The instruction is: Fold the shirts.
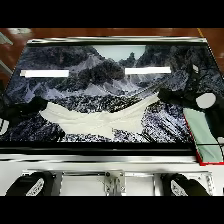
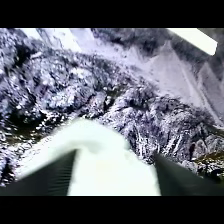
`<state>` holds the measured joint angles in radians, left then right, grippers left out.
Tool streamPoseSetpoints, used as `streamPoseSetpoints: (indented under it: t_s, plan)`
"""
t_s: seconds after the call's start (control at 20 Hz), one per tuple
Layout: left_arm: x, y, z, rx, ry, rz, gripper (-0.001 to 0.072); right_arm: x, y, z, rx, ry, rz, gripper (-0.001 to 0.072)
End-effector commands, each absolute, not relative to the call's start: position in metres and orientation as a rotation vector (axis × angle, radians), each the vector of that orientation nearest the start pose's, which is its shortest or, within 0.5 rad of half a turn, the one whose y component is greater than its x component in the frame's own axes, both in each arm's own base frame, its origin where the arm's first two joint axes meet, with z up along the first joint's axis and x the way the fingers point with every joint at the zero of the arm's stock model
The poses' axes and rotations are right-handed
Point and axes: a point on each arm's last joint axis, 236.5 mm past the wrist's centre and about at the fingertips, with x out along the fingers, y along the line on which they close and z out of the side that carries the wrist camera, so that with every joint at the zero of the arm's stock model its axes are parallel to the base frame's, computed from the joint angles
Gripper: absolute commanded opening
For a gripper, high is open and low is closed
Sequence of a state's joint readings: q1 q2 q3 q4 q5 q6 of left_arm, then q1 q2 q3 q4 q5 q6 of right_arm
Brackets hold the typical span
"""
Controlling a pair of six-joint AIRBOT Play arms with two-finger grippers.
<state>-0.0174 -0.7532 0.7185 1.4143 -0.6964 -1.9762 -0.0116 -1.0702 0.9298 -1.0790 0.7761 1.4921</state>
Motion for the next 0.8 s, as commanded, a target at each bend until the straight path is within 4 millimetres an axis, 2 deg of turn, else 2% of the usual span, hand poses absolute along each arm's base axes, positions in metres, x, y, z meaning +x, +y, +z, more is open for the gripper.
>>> streamPoseSetpoints:
  t_s: [0.0,0.15,0.2,0.25,0.35,0.5,0.6,0.75]
  plan:
    - [0.360,-0.021,0.058,-0.529,0.791,0.117,0.0713,0.415,0.079,0.038,0.426,0.908,0.167,0.0066]
    - [0.343,-0.001,0.071,-0.531,0.858,0.165,0.0712,0.409,0.078,0.039,0.403,0.921,0.175,0.0066]
    - [0.331,-0.010,0.069,-0.558,0.913,0.153,0.0712,0.406,0.078,0.037,0.394,0.935,0.177,0.0065]
    - [0.319,-0.027,0.063,-0.594,0.984,0.115,0.0711,0.402,0.079,0.035,0.386,0.955,0.180,0.0066]
    - [0.291,-0.077,0.041,-0.607,1.142,-0.033,0.0712,0.393,0.078,0.028,0.356,1.001,0.189,0.0066]
    - [0.261,-0.147,-0.003,-0.694,1.243,-0.157,0.0712,0.380,0.075,0.019,0.299,1.060,0.200,0.0066]
    - [0.243,-0.179,-0.037,-0.771,1.283,-0.146,0.0712,0.376,0.074,0.016,0.285,1.082,0.200,0.0066]
    - [0.236,-0.210,-0.066,-0.831,1.297,-0.130,0.0712,0.374,0.075,0.015,0.285,1.089,0.202,0.0066]
